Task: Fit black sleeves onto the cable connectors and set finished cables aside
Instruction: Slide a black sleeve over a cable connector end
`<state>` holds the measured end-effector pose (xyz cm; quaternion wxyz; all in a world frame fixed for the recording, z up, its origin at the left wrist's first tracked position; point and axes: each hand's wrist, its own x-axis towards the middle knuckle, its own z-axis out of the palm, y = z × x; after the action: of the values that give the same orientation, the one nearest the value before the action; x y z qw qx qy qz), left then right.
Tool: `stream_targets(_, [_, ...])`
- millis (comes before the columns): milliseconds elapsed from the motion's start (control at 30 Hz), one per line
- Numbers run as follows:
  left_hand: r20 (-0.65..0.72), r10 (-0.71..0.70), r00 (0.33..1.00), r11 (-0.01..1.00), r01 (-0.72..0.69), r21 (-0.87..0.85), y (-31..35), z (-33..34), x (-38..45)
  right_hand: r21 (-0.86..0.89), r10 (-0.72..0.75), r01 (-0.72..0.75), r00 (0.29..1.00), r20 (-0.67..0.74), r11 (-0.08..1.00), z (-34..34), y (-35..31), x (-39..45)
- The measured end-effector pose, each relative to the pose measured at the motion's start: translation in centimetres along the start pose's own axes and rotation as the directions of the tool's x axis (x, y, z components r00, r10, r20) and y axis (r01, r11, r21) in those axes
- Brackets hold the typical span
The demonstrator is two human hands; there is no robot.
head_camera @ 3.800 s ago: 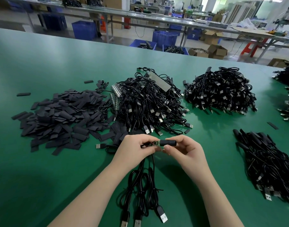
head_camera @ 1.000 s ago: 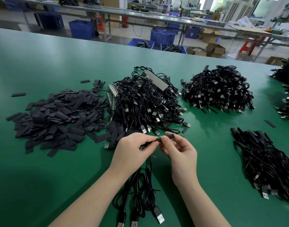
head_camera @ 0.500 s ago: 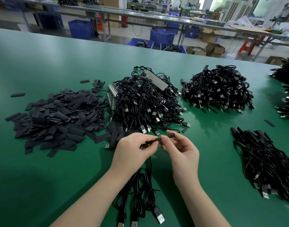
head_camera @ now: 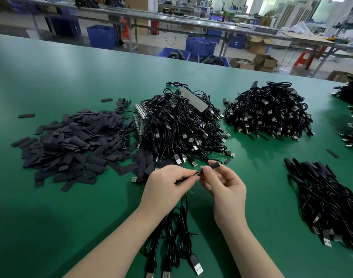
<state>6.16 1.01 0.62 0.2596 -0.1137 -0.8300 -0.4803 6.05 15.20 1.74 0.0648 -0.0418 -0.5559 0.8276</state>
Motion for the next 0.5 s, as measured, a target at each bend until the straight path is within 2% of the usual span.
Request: stream_targets(500, [-0.006, -0.035, 0.999, 0.999, 0.035, -0.011, -0.17, -0.09, 0.13, -0.072, 0.058, -0.053, 0.996, 0.068, 0.996, 0.04, 0.49, -0.05])
